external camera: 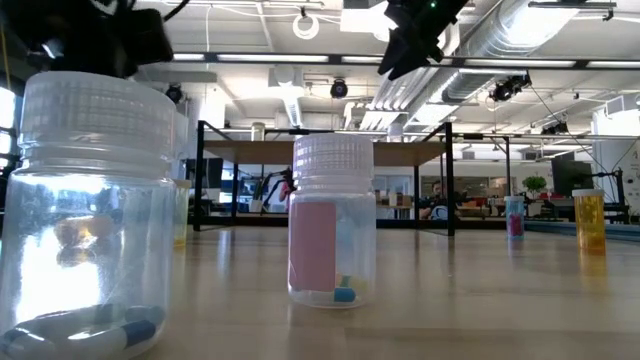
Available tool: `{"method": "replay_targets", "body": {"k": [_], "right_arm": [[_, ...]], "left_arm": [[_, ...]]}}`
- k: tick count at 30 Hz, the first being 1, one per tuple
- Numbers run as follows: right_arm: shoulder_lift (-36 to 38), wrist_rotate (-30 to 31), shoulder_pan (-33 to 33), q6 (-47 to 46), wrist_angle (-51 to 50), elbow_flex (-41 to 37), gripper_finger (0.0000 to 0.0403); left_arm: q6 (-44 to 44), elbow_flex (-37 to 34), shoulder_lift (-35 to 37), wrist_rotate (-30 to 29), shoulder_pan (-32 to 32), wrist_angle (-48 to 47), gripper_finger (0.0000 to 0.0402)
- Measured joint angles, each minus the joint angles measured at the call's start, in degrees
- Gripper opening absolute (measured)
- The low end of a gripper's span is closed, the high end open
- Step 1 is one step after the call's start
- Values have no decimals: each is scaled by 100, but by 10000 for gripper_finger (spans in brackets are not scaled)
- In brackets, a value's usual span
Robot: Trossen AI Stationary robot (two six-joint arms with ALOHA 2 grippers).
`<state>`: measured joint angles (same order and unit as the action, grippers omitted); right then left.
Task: Pick and place medicine bottles onto shelf by color
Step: Put the bottom blue pill bottle on the shelf
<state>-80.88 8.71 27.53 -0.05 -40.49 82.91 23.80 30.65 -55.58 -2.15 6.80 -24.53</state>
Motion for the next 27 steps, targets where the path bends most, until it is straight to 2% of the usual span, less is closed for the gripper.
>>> {"method": "replay_targets", "body": {"k": [8, 14, 19, 22, 27], "right_arm": [[0, 1, -158, -18, -100, 0, 204], [0, -2, -186, -167, -89, 0, 204], [0, -2, -183, -297, -89, 0, 204], [0, -2, -183, -297, -89, 0, 204], [0, -3, -183, -297, -86, 0, 204]], "left_arm": [[735, 0, 298, 10, 1180, -895, 200], [1075, 0, 690, -4, 1891, -955, 200], [1918, 0, 858, -22, 2759, -1392, 200], [2541, 0, 864, -182, 3306, -1503, 200], [3336, 2, 815, -795, 4059, -1446, 200]]}}
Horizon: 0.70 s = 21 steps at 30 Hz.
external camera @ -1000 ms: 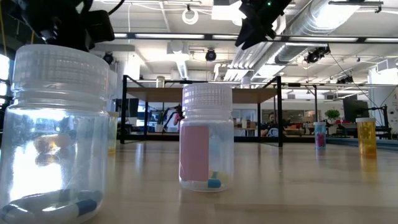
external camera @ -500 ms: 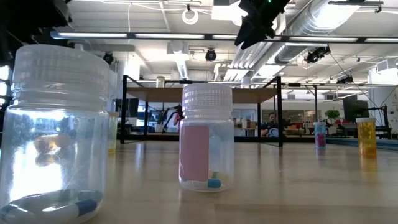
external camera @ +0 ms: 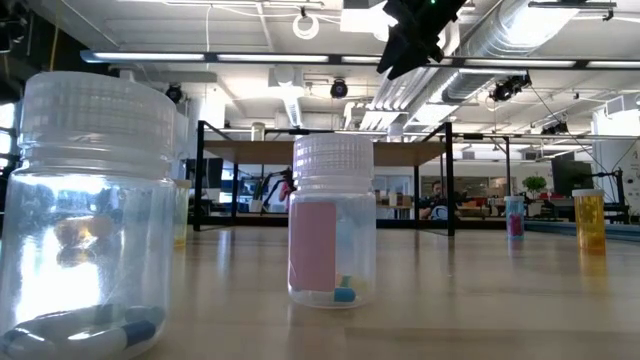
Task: Pick and place medicine bottles onto shelf by color
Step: Put the bottom blue pill bottle on the shelf
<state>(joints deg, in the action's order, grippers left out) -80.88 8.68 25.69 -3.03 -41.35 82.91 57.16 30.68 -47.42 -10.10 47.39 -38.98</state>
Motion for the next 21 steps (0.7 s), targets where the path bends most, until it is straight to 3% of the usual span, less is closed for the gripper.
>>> {"method": "replay_targets", "body": {"k": [5, 21], "right_arm": [[0, -1, 0, 0, 26, 0, 204], [0, -1, 2, 0, 160, -4, 204]], "left_arm": [[671, 0, -369, -423, 488, 80, 200], [1227, 0, -2211, -428, 1102, 1813, 200]]}}
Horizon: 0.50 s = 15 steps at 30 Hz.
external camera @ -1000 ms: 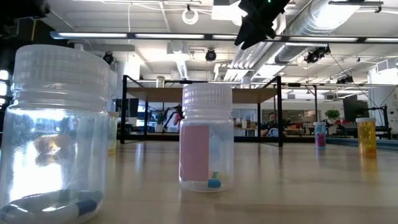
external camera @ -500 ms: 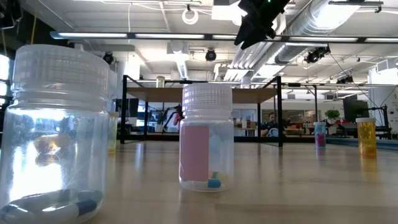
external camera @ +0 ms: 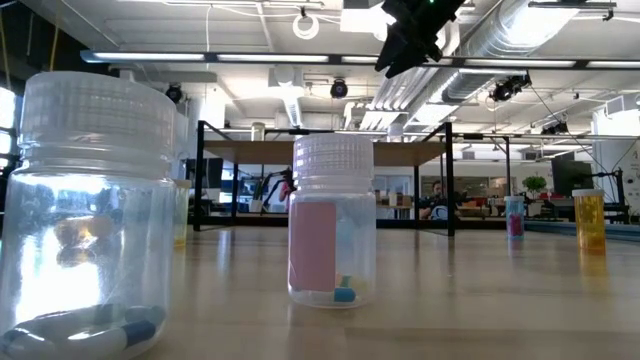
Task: Pick and place medicine bottles onto shelf by color
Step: Put the bottom blue pill bottle on the shelf
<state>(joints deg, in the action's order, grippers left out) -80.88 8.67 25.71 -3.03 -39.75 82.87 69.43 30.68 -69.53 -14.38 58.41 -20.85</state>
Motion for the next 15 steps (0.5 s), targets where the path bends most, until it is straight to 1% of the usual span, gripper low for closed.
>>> {"method": "replay_targets", "body": {"k": [8, 15], "right_arm": [[0, -2, 0, 0, 70, 0, 204], [0, -3, 0, -71, 90, 0, 204]], "left_arm": [[51, 2, -616, -300, 156, 767, 200], [241, 2, -1022, -379, 178, 968, 200]]}}
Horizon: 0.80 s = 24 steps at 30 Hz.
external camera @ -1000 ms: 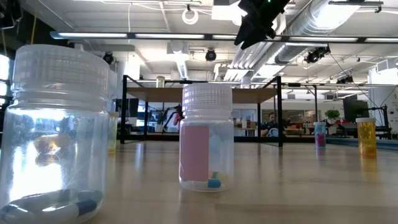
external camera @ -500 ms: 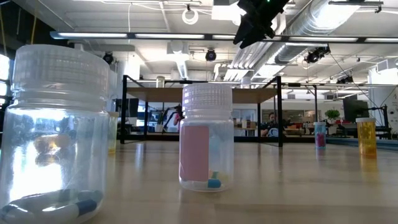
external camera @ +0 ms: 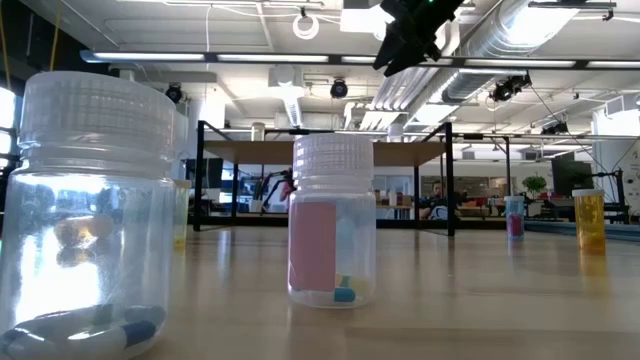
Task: Pick and place medicine bottles onto shelf by color
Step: Put the bottom blue pill bottle on the shelf
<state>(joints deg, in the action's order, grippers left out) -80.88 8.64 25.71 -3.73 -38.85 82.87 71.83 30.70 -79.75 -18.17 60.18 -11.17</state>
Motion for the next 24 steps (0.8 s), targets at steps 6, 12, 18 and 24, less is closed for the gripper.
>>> {"method": "replay_targets", "body": {"k": [6, 12, 18, 24], "right_arm": [[0, -15, 2, -39, 12, 0, 204], [0, -15, 2, -39, 14, 0, 204], [0, -13, 2, -39, 17, -2, 204], [1, -6, 2, -38, 27, -2, 204]], "left_arm": [[-85, 4, -315, -260, 2, 431, 200], [-90, 78, -606, -547, 2, 510, 200], [-177, 274, -863, -716, 0, 502, 198], [-197, 313, -968, -789, 0, 480, 164]]}}
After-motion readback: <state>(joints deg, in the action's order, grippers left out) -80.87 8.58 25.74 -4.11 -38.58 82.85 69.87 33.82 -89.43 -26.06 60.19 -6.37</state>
